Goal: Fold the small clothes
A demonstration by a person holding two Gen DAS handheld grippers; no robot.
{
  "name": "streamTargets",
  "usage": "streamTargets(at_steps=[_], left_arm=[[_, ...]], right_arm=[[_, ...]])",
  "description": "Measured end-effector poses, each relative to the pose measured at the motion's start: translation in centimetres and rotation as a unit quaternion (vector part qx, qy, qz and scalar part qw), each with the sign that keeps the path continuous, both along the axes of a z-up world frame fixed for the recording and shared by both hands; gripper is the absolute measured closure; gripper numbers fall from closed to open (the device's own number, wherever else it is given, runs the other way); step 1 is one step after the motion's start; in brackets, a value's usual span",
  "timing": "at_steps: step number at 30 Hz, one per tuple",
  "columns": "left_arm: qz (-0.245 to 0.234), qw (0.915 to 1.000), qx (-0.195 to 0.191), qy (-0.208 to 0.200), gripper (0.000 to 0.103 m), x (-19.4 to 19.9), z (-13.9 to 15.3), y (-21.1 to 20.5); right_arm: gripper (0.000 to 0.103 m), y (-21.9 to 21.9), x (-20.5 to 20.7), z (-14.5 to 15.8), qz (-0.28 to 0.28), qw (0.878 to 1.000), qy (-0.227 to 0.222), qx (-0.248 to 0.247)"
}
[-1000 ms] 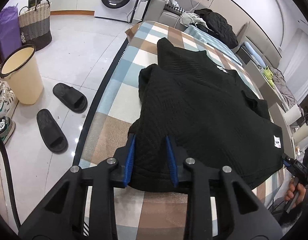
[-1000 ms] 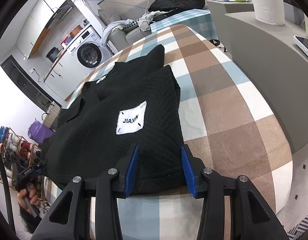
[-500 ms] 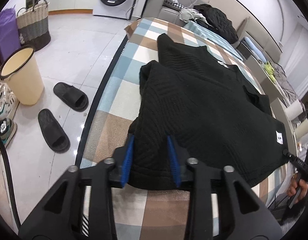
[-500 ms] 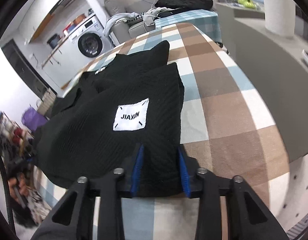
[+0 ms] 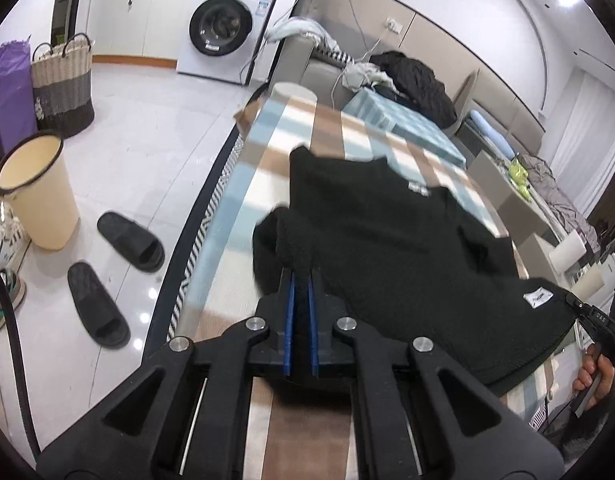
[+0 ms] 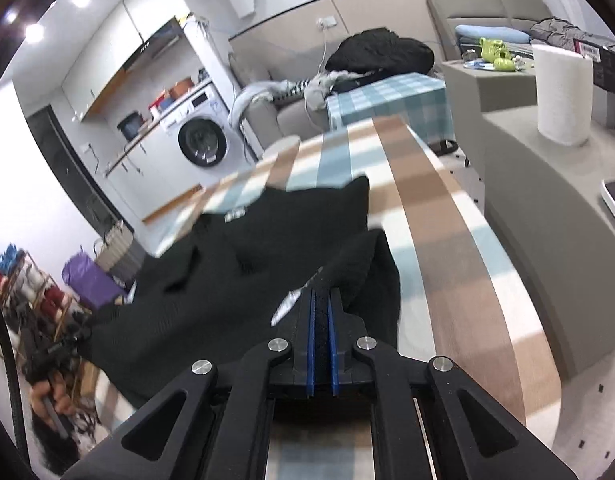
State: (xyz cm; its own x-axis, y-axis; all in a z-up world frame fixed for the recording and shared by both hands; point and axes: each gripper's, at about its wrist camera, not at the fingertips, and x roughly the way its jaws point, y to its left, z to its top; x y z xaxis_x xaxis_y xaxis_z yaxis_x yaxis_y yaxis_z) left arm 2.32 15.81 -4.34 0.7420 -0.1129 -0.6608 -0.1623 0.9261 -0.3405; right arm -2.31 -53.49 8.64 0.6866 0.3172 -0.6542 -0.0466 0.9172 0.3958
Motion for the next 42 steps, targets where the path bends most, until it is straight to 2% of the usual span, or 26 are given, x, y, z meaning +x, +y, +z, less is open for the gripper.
streamTargets(at_steps=[4, 9, 12, 14, 18, 20, 22, 23, 24, 25, 26, 30, 32, 34, 37, 39, 42], left_arm=[[0.004, 0.9996, -0.003, -0.029, 0.100, 3.3, 1.7, 0.5], [0.006, 0.9992, 0.001, -0.039, 0.100, 8.7, 2.8, 1.4], [0.014, 0.9995, 0.012, -0.027, 0.100, 11.5, 2.3, 1.8], [0.016, 0.9998, 0.009, -0.007, 0.100, 13.0, 0.9, 2.0], [0.017, 0.9991, -0.002, 0.039, 0.099, 14.6, -2.4, 2.4], [0.021, 0.9982, -0.011, 0.055, 0.098, 14.7, -3.9, 2.5], [0.021, 0.9970, -0.016, 0.072, 0.088, 14.3, -4.7, 2.6], [0.024, 0.9964, -0.014, 0.080, 0.078, 13.8, -5.1, 2.5], [0.027, 0.9963, -0.015, 0.081, 0.075, 13.4, -5.1, 2.5], [0.029, 0.9964, -0.018, 0.078, 0.074, 12.8, -5.1, 2.6], [0.031, 0.9964, -0.019, 0.076, 0.071, 12.0, -5.0, 2.7], [0.042, 0.9962, -0.028, 0.071, 0.063, 9.2, -4.4, 2.8], [0.034, 0.9964, -0.037, 0.068, 0.062, 8.0, -4.2, 2.4], [0.028, 0.9966, -0.041, 0.066, 0.060, 7.1, -3.9, 1.8], [0.009, 0.9965, -0.052, 0.065, 0.055, 6.2, -3.9, 0.8], [-0.001, 0.9965, -0.046, 0.070, 0.054, 6.2, -4.0, -0.1], [-0.014, 0.9953, -0.053, 0.080, 0.054, 6.3, -4.3, -1.1]], right_arm=[[0.098, 0.0, 3.4, 1.0, -0.027, 0.999, -0.012, 0.014], [0.098, -0.1, 7.8, 1.5, -0.060, 0.998, -0.022, 0.025], [0.098, -0.1, 10.0, 1.3, -0.082, 0.996, -0.026, 0.017], [0.098, 0.1, 11.3, 0.4, -0.087, 0.996, -0.014, 0.003], [0.098, -0.3, 11.9, -3.3, -0.087, 0.995, 0.039, -0.009], [0.097, -0.8, 11.9, -5.3, -0.092, 0.993, 0.069, -0.005], [0.092, -1.3, 11.8, -6.8, -0.088, 0.991, 0.102, 0.015], [0.086, -1.6, 11.5, -7.1, -0.088, 0.990, 0.108, 0.026], [0.080, -1.9, 11.1, -7.1, -0.090, 0.989, 0.109, 0.036], [0.068, -2.3, 10.6, -7.1, -0.093, 0.988, 0.112, 0.045], [0.065, -2.6, 9.9, -7.1, -0.093, 0.988, 0.112, 0.058], [0.064, -3.0, 7.2, -6.5, -0.080, 0.986, 0.109, 0.094], [0.062, -2.8, 6.3, -6.4, -0.070, 0.985, 0.110, 0.112], [0.061, -2.3, 5.6, -6.9, -0.051, 0.980, 0.115, 0.154], [0.055, -1.6, 5.8, -7.7, -0.039, 0.974, 0.122, 0.186], [0.054, -1.0, 6.2, -8.3, -0.035, 0.971, 0.132, 0.197], [0.054, -0.9, 6.7, -8.6, -0.043, 0.967, 0.122, 0.219]])
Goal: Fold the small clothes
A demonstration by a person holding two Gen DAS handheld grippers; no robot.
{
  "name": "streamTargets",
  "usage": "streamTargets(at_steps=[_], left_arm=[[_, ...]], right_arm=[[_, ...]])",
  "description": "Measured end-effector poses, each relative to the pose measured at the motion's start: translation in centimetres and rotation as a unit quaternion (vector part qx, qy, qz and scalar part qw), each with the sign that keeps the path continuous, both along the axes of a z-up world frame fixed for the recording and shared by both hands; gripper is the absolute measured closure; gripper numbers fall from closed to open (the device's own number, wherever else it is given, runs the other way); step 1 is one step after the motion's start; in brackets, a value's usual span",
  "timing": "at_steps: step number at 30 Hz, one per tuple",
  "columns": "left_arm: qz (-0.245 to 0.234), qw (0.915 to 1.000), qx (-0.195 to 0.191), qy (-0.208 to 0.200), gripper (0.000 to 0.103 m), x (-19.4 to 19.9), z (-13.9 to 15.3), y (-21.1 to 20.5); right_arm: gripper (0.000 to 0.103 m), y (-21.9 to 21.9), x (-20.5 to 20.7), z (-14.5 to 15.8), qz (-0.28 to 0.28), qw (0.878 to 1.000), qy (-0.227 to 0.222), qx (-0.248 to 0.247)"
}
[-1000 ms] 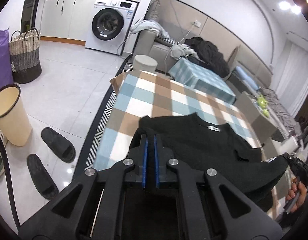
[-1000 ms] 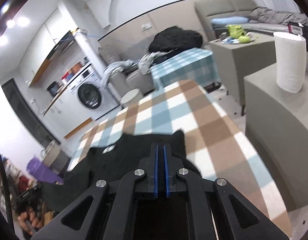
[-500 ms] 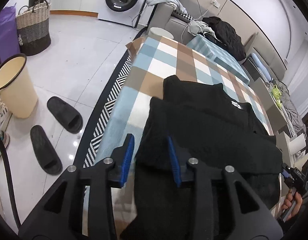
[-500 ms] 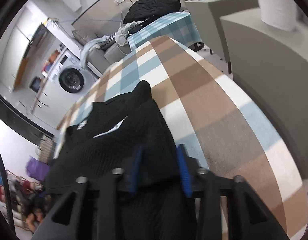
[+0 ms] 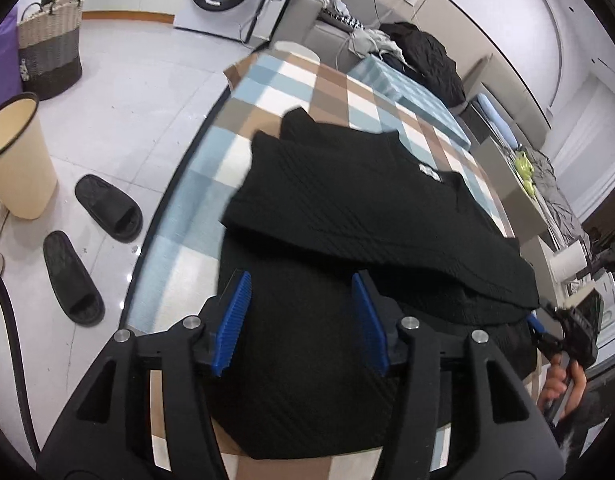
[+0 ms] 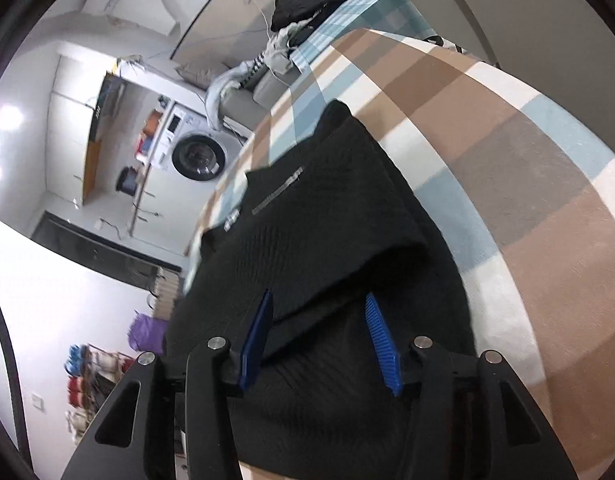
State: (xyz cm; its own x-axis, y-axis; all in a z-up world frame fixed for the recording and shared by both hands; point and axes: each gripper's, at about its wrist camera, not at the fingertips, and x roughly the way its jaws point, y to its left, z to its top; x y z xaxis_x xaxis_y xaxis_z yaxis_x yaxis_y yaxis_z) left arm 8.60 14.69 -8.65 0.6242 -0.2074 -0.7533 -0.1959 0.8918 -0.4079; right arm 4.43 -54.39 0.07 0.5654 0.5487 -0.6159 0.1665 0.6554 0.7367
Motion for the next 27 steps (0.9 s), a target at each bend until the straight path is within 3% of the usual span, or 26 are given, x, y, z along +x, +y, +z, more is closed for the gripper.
streamTargets(at_steps=[7, 11, 13, 21, 22, 26, 27], left_arm=[[-0.039, 0.9986, -0.035, 0.009, 0.053, 0.2, -0.9, -2.4], [-0.049, 0.9964, -0.067, 0.014, 0.050, 0.2, -1.6, -2.8], [-0.052, 0.9963, -0.067, 0.016, 0.050, 0.4, -1.9, -3.1], [-0.048, 0.9958, -0.076, 0.013, 0.050, 1.1, -2.2, -2.9], [-0.045, 0.9956, -0.081, 0.013, 0.050, 1.0, -2.3, -2.7], [-0.030, 0.9918, -0.124, 0.003, 0.049, 1.2, -2.6, -1.6], [-0.029, 0.9899, -0.138, 0.001, 0.049, 1.4, -2.7, -1.3]], right_arm=[[0.054, -0.4, 2.0, 0.4, -0.033, 0.998, -0.024, 0.040], [0.054, 0.4, 1.5, 0.4, -0.019, 0.999, -0.017, 0.030], [0.054, 0.7, 1.3, -0.3, -0.016, 0.999, -0.011, 0.047], [0.054, 1.2, 3.5, -1.0, -0.030, 0.999, -0.017, 0.036], [0.057, 1.2, 3.9, -0.8, -0.037, 0.999, -0.021, 0.030], [0.094, 1.4, 4.0, 0.7, -0.055, 0.996, -0.061, 0.016], [0.096, 1.5, 3.9, 1.2, -0.059, 0.996, -0.069, 0.005]])
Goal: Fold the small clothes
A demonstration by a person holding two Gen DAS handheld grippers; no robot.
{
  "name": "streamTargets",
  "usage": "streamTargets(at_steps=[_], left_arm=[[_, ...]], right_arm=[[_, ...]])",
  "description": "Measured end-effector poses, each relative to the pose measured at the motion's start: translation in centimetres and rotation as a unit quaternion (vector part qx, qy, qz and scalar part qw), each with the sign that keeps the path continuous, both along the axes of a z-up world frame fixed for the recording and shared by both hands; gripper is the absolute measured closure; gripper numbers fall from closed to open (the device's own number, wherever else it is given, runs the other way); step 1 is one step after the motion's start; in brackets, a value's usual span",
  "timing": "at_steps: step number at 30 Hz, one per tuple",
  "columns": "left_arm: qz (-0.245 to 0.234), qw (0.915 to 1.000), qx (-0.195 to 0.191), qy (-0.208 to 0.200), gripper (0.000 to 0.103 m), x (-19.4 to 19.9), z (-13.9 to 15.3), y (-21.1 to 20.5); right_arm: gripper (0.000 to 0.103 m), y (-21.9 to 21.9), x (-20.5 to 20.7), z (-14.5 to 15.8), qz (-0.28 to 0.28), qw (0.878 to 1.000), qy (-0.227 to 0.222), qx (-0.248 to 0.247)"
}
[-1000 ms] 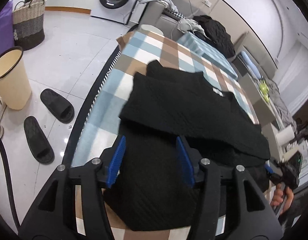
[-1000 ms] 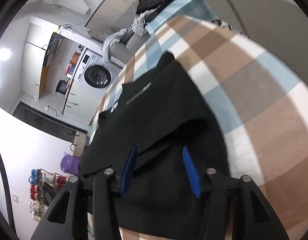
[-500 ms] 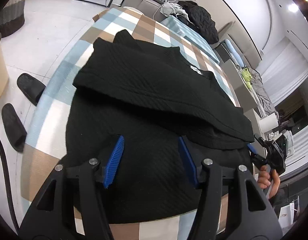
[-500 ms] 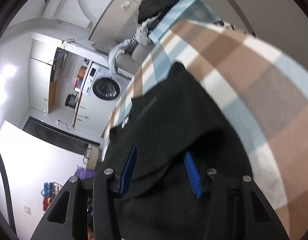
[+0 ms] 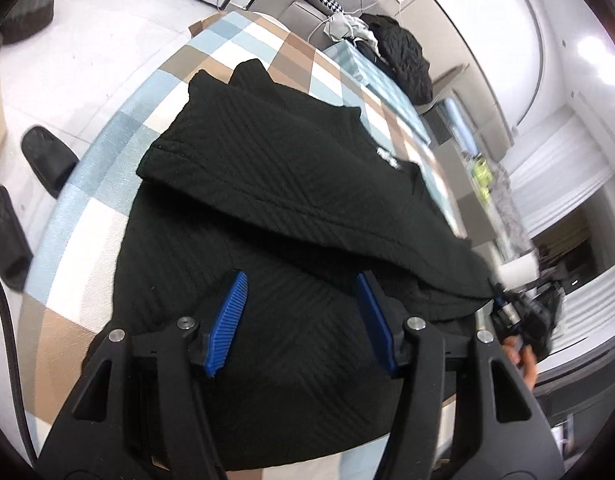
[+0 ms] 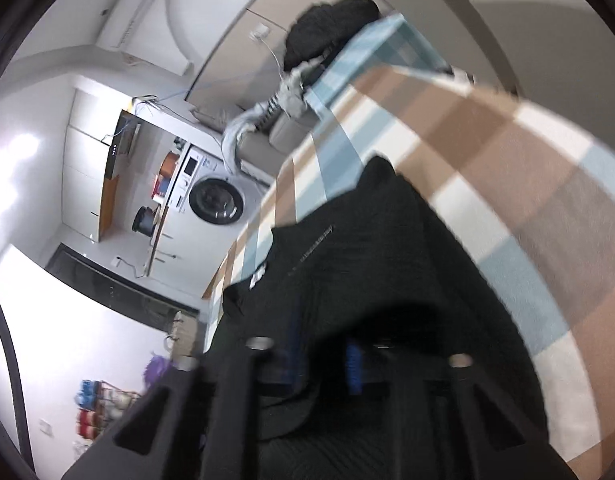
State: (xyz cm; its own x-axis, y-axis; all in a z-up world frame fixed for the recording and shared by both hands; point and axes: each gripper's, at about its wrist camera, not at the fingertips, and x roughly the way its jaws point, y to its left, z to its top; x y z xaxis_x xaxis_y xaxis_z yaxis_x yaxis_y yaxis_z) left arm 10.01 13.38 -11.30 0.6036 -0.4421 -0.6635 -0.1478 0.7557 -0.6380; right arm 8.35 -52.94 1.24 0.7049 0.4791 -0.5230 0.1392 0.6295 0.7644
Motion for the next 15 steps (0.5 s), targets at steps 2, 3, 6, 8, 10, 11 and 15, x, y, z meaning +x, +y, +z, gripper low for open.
streamTargets(at_steps=[2, 3, 6, 8, 10, 11, 15], left_arm=[[0.004, 0.9998, -0.019, 0.001, 0.048, 0.5, -0.3, 0.5], [0.007, 0.9996, -0.027, 0.005, 0.048, 0.7, -0.6, 0.8], [0.011, 0.9985, -0.054, 0.005, 0.046, 1.1, -1.3, 1.5], [0.011, 0.9981, -0.060, -0.002, 0.045, 1.8, -1.6, 1.6], [0.014, 0.9979, -0.062, -0.006, 0.044, 2.7, -1.8, 1.5], [0.016, 0.9979, -0.062, -0.008, 0.043, 3.1, -1.8, 1.5], [0.047, 0.9970, -0.060, -0.011, 0.043, 5.0, -1.7, 1.3]], right_arm=[[0.097, 0.0, -0.1, 0.5, -0.001, 1.000, -0.006, -0.008], [0.097, 0.0, 0.1, 0.7, -0.002, 1.000, -0.007, -0.008], [0.097, 0.2, 0.3, 1.0, 0.003, 1.000, -0.008, -0.009], [0.097, 0.4, 0.4, 1.1, 0.009, 1.000, -0.008, -0.009], [0.097, 0.4, 0.3, 1.1, 0.011, 1.000, -0.008, -0.007], [0.097, 0.4, 0.3, 1.1, 0.011, 1.000, -0.010, -0.004], [0.097, 0.2, 0.2, 1.2, 0.009, 1.000, -0.020, 0.004]])
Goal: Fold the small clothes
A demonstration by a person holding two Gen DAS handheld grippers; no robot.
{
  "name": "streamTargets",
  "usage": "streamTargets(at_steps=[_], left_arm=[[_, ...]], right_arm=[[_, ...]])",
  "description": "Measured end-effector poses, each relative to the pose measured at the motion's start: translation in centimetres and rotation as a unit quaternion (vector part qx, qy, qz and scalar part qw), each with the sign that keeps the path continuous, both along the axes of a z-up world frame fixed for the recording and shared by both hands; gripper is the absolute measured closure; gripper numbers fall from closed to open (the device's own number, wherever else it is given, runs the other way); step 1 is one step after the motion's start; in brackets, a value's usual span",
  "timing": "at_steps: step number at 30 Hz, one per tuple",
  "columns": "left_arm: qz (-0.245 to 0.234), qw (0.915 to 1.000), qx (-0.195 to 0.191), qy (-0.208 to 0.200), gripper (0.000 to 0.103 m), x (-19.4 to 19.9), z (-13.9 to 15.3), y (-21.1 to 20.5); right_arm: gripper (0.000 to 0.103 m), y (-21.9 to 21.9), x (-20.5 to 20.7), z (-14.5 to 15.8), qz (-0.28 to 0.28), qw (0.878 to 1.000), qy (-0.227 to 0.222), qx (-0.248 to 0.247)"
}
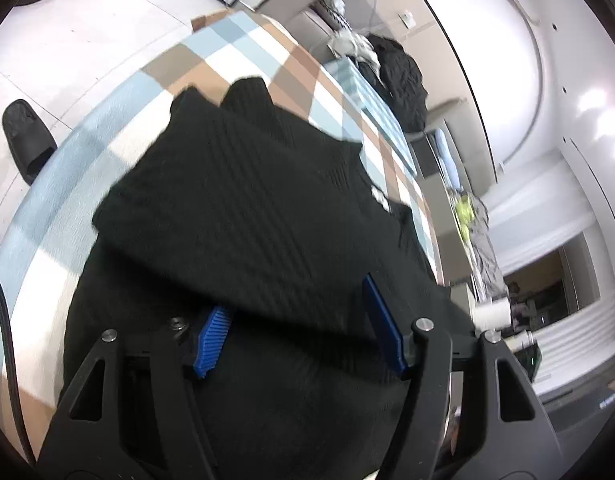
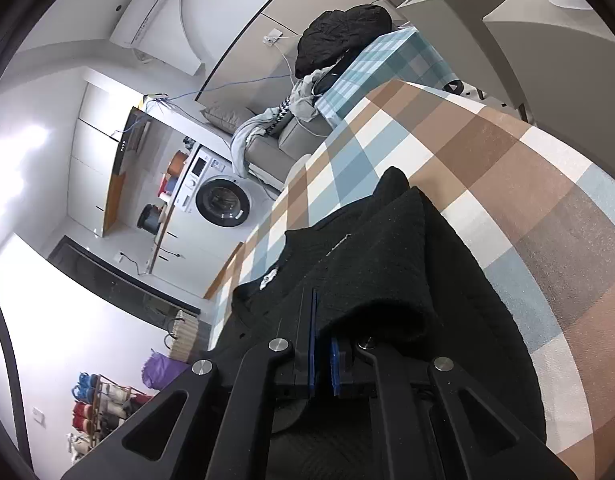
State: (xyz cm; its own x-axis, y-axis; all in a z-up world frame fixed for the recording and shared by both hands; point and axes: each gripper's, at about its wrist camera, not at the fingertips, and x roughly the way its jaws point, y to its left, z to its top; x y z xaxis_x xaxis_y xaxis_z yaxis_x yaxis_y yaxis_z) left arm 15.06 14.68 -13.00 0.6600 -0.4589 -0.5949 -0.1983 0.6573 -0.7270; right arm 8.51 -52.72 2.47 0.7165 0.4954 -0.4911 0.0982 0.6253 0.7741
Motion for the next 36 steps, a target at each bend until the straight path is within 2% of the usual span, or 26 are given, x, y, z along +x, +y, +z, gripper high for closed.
streamTargets(at_steps=[1, 3, 4, 6, 7, 13, 19, 21, 23, 25, 27, 28, 29, 30, 36], left_arm=[[0.006, 1.0000, 0.001, 0.000, 0.046, 0.4, 0.1, 0.0], [0.018, 0.9998, 0.009, 0.000, 0.068, 1.0, 0.4, 0.1], [0.021, 0.9997, 0.012, -0.002, 0.071, 1.2, 0.6, 0.1], [0.030, 0.9994, 0.014, -0.009, 0.092, 1.3, 1.1, 0.3], [0.033, 0.9992, 0.015, -0.014, 0.095, 1.2, 1.4, 0.4], [0.038, 0.9976, 0.038, -0.044, 0.099, 2.3, 4.1, 0.7], [0.032, 0.9966, 0.050, -0.057, 0.099, 7.5, 6.8, 1.2], [0.030, 0.9970, 0.048, -0.053, 0.097, 10.0, 7.0, 1.4], [0.026, 0.9963, 0.069, -0.044, 0.090, 12.3, 6.9, 1.3], [0.018, 0.9954, 0.090, -0.029, 0.077, 13.2, 6.8, 0.8], [0.018, 0.9947, 0.096, -0.030, 0.059, 13.1, 6.6, 0.5], [0.023, 0.9942, 0.101, -0.031, 0.053, 12.9, 6.7, 0.5], [0.027, 0.9935, 0.106, -0.032, 0.038, 12.7, 6.7, 0.6], [0.032, 0.9929, 0.110, -0.034, 0.032, 12.4, 6.8, 0.8], [0.041, 0.9906, 0.125, -0.038, 0.030, 10.5, 6.9, 2.1]], right_arm=[[0.097, 0.0, 0.0, 0.1, -0.003, 1.000, -0.001, -0.001], [0.097, -0.1, 0.2, 0.1, -0.004, 1.000, 0.000, -0.001], [0.097, -0.1, 0.2, 0.1, -0.005, 1.000, 0.000, 0.001], [0.097, 0.0, 0.4, 0.2, -0.005, 1.000, 0.001, -0.001], [0.097, 0.0, 0.5, 0.2, -0.005, 1.000, 0.000, -0.001], [0.097, 0.3, 1.5, 1.0, -0.014, 1.000, -0.001, -0.014], [0.097, 0.7, 5.3, 2.4, -0.021, 0.999, -0.002, -0.025], [0.094, 1.1, 7.9, 3.0, -0.019, 0.999, 0.001, -0.031], [0.073, 1.0, 10.3, 3.1, -0.020, 0.999, 0.004, -0.039], [0.073, 0.7, 11.2, 3.2, -0.043, 0.998, 0.007, -0.047], [0.070, 0.1, 11.4, 3.2, -0.055, 0.997, 0.011, -0.052], [0.067, -0.1, 11.3, 3.3, -0.055, 0.997, 0.014, -0.057], [0.064, -0.2, 11.1, 3.3, -0.055, 0.996, 0.018, -0.064], [0.062, -0.5, 10.8, 3.3, -0.053, 0.996, 0.022, -0.074], [0.062, -1.5, 8.8, 2.3, -0.037, 0.989, 0.060, -0.131]])
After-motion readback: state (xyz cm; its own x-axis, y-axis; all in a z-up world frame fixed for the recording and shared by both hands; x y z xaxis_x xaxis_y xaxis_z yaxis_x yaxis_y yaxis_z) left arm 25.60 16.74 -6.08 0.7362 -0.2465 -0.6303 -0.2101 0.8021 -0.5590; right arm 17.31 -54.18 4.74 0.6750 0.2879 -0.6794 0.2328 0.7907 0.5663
